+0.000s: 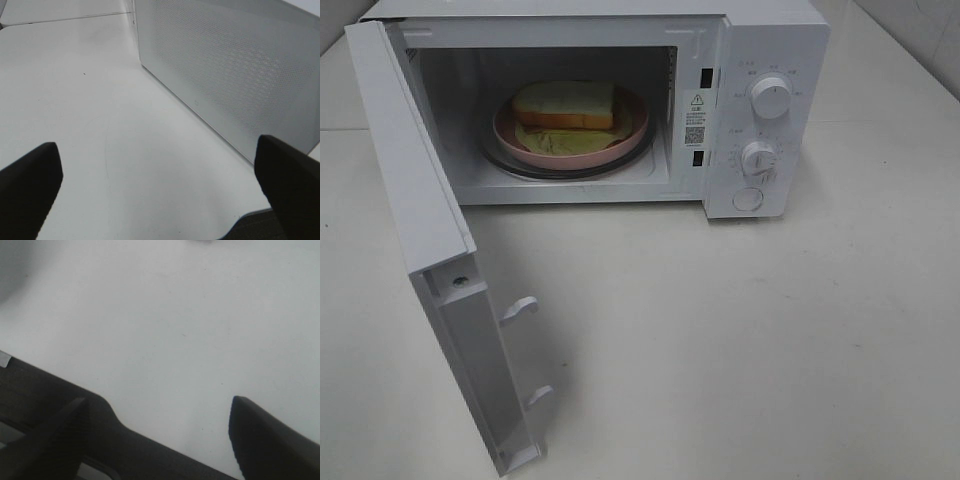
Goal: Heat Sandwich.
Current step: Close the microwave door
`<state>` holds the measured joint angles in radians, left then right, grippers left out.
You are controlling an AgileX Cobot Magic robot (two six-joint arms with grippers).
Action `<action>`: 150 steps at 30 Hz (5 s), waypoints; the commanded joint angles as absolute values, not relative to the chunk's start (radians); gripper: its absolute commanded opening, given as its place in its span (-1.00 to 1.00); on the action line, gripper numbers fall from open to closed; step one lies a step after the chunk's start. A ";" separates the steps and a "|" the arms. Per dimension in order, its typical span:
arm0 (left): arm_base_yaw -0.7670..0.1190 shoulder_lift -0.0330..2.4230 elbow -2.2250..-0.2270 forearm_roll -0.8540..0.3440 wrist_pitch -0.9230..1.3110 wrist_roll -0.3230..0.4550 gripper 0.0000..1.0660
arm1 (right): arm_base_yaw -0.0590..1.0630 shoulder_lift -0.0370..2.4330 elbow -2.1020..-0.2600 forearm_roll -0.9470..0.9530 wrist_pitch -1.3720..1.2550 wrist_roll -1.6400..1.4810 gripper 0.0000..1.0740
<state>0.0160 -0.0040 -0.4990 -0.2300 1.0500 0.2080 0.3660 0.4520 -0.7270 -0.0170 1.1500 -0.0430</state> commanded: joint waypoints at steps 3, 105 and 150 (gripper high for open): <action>0.016 -0.032 -0.494 -0.234 1.043 0.203 0.87 | 0.275 0.369 -0.723 -0.019 1.162 -0.035 0.37; 0.016 0.282 -0.506 -0.225 0.734 0.204 -0.72 | 0.015 -0.032 -0.507 -0.014 1.025 -0.034 0.37; 0.016 1.274 -0.186 0.307 -0.763 -0.183 -1.00 | 0.015 -0.032 -0.507 -0.014 1.025 -0.034 0.37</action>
